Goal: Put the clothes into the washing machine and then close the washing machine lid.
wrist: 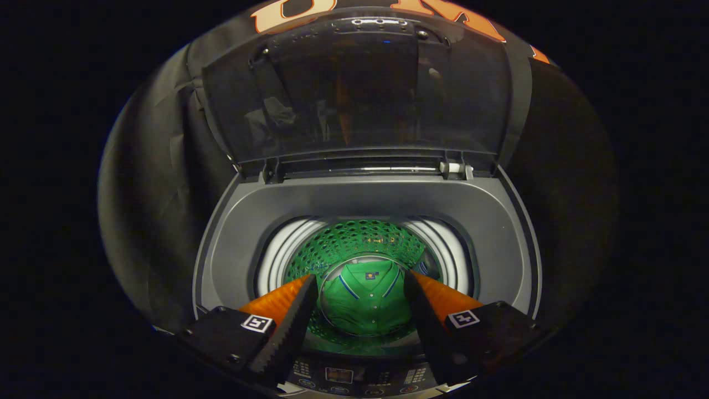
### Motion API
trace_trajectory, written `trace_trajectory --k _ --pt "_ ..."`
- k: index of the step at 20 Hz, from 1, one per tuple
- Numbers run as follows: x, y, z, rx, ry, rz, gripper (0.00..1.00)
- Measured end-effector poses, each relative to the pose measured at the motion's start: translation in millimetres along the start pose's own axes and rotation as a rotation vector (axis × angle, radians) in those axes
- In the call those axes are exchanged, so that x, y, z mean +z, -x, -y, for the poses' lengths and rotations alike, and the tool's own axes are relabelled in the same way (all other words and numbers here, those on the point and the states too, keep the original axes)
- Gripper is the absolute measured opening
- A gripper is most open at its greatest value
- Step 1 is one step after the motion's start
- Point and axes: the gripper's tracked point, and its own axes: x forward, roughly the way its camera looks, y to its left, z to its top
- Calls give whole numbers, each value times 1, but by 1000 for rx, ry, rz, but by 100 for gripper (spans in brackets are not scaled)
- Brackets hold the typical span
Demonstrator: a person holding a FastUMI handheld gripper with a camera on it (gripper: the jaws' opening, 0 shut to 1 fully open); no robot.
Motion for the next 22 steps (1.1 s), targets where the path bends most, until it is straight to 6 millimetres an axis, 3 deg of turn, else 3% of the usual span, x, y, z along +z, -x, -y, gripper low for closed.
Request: trace_trajectory --k 4,7,13,19,22 --pt "25 28 -6 21 -17 96 99" --pt "56 56 -11 50 -30 189 99" --pt "109 143 -26 62 12 412 99" --pt "202 225 -32 61 91 663 98" --pt "237 247 -32 75 79 716 98"
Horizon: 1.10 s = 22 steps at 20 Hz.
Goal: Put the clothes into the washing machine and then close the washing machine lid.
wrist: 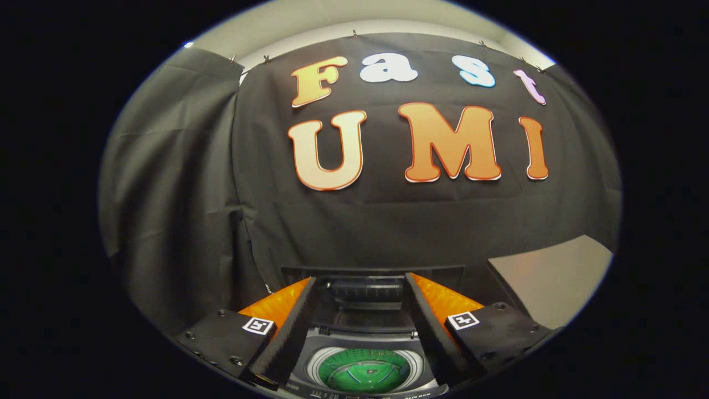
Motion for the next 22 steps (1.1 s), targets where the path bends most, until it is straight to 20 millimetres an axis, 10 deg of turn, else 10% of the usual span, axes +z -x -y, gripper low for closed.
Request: trace_trajectory --k 6,14,22 --pt "44 -78 29 -18 17 -3 98" --pt "-17 -184 76 -78 -42 -206 98" --pt "-57 -202 97 -129 6 -215 98"
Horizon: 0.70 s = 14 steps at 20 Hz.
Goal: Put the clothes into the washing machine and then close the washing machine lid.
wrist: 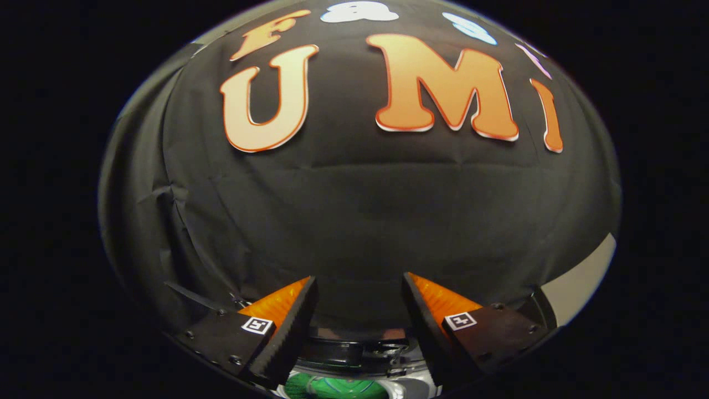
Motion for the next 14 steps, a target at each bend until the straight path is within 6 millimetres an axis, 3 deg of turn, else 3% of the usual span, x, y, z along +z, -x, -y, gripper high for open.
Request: trace_trajectory --k 5,11,14 --pt "-4 21 1 9 -22 40 99" --pt "-19 67 -2 16 -15 110 99" --pt "-38 94 -5 23 -7 120 99"
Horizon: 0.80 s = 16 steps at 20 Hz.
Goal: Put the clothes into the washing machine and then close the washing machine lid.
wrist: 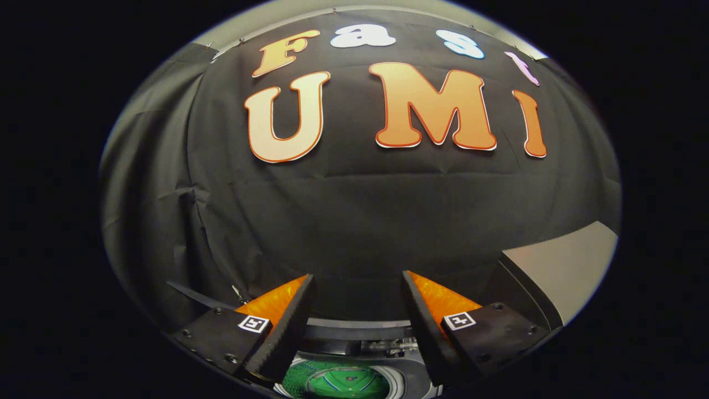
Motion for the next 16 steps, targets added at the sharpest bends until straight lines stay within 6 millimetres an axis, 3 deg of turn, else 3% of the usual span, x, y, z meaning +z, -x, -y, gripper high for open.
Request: trace_trajectory --k 7,9,12,14,16 --pt "-59 66 -5 23 12 21 98" --pt "-96 67 10 -20 64 -43 98" --pt "-146 72 22 -7 -4 -139 98" --pt "-146 77 23 -19 -9 -126 97" --pt "-131 85 20 -16 18 -102 97"
